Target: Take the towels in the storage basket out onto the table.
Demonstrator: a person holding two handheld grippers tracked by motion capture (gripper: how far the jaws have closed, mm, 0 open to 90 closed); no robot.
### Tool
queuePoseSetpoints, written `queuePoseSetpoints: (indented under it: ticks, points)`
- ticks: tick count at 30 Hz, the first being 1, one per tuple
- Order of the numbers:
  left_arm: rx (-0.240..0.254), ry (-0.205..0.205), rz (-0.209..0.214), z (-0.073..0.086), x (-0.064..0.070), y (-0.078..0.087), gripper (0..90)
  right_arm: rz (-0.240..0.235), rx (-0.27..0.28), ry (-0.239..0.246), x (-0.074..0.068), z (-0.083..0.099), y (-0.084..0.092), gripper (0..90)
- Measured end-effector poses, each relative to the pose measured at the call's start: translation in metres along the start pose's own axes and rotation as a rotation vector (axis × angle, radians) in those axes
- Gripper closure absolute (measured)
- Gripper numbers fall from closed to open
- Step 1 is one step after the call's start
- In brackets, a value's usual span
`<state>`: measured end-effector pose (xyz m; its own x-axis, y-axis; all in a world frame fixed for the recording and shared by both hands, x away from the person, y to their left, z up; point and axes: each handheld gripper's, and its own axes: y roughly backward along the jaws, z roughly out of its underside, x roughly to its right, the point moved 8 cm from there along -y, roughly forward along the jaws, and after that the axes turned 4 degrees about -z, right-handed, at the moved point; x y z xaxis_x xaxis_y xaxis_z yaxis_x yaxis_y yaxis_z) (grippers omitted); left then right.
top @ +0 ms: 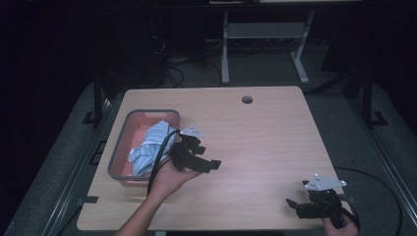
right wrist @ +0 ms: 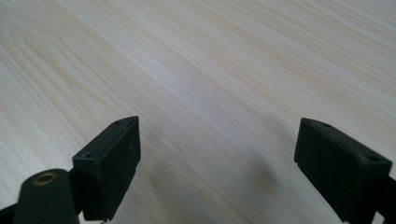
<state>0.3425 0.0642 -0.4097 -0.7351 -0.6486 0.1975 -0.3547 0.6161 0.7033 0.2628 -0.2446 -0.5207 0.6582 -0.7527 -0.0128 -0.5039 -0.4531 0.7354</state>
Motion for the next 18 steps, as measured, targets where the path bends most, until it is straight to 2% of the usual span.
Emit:
queuePoseSetpoints:
  ticks: [1,2,5,8,13,15,16,17,18]
  points:
    - [0.0,0.0,0.0,0.0,0.0,0.0,20.9,0.0,0.0,0.0,0.0,0.0,0.0,13.9]
    - [0.013,0.019,-0.009,-0.004,-0.005,0.005,20.9,-0.001,0.001,-0.002,-0.001,-0.001,0.0,13.9]
    - [0.012,0.014,-0.028,-0.006,-0.012,0.011,20.9,-0.004,-0.004,0.003,-0.002,-0.001,-0.001,13.9]
    - [0.023,0.032,-0.051,-0.011,-0.023,0.022,21.0,-0.005,-0.004,0.005,-0.001,-0.001,0.0,13.9]
    - [0.021,0.043,-0.066,-0.012,-0.032,0.031,21.0,0.002,0.001,0.006,0.001,0.0,0.001,13.9]
    - [0.028,0.06,-0.076,-0.013,-0.037,0.034,21.0,0.003,0.001,0.004,0.001,0.0,0.002,13.9]
    - [0.015,0.056,-0.086,-0.012,-0.043,0.036,21.0,0.003,-0.001,0.007,0.001,0.0,0.002,13.9]
    - [0.015,0.056,-0.086,-0.012,-0.043,0.036,21.0,0.003,-0.001,0.008,0.001,0.0,0.002,13.9]
    - [0.02,0.075,-0.095,-0.012,-0.049,0.039,21.0,0.003,0.001,0.008,0.001,0.0,0.002,13.9]
